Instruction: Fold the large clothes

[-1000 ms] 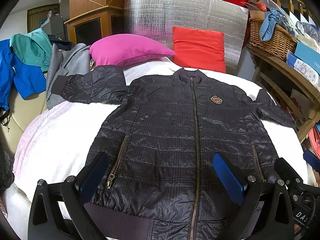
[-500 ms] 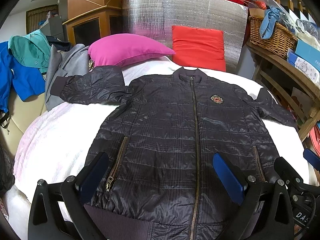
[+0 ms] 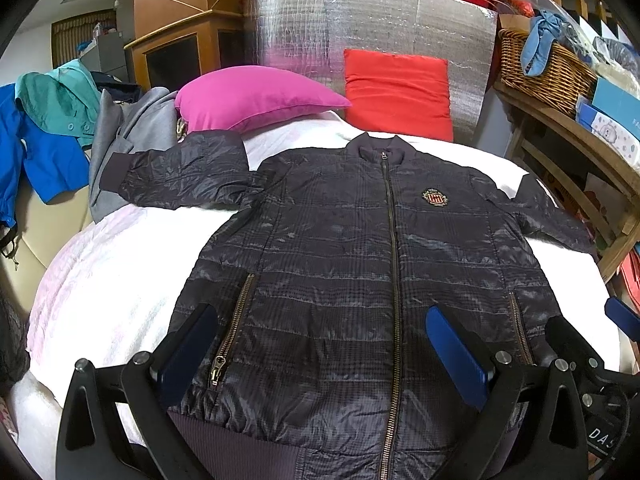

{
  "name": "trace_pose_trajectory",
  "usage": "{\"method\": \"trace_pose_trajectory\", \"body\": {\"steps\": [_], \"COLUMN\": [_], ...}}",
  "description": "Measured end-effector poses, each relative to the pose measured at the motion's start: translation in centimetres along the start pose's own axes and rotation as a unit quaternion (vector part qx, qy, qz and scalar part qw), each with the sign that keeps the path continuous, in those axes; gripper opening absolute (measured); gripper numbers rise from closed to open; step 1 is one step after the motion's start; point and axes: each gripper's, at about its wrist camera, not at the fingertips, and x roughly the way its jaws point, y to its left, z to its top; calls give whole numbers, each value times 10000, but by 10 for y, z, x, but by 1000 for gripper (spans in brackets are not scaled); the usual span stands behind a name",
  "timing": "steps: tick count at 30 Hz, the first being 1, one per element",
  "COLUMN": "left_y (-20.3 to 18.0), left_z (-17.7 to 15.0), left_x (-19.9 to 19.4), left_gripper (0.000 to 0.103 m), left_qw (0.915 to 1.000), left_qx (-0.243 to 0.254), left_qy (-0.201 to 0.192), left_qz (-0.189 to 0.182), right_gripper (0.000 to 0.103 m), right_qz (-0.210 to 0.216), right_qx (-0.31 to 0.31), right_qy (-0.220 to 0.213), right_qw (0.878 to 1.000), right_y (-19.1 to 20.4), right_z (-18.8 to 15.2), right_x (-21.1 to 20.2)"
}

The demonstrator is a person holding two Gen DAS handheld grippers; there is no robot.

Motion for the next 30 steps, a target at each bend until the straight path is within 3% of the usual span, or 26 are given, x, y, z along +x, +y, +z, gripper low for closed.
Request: {"method": "trace_pose_trajectory", "body": {"steps": [12,16,22,24,26,29,30], "left_y": [1,2,4,2,0,-1,-1], "left_z": [-1,-3,-12,-15,-17,-18,-18], "left_x": [1,12,56,68,80,89,92], "left_gripper": [103,103,103,103,103,103,103], "left_qw": [10000,10000,9987,9980,9973,9972,9973], "left_qx": [17,7,87,99,113,87,71], "left_qy": [12,85,479,603,697,729,731], "left_qz": [-23,-34,157,180,181,104,63], "right_gripper": [103,103,103,103,103,103,103], "right_qz": [25,362,767,907,1041,1052,1092], "right_qx": [14,-1,900,1548,2325,3784,4260], "right_qy": [17,128,163,122,101,169,199], "right_qw": [10000,9993,9928,9837,9670,9195,8979], "right_y": [-1,-10,-95,-144,-199,-294,-323], "right_z": [0,-1,6,11,14,10,6], "right_x": [0,8,27,41,60,102,118]}}
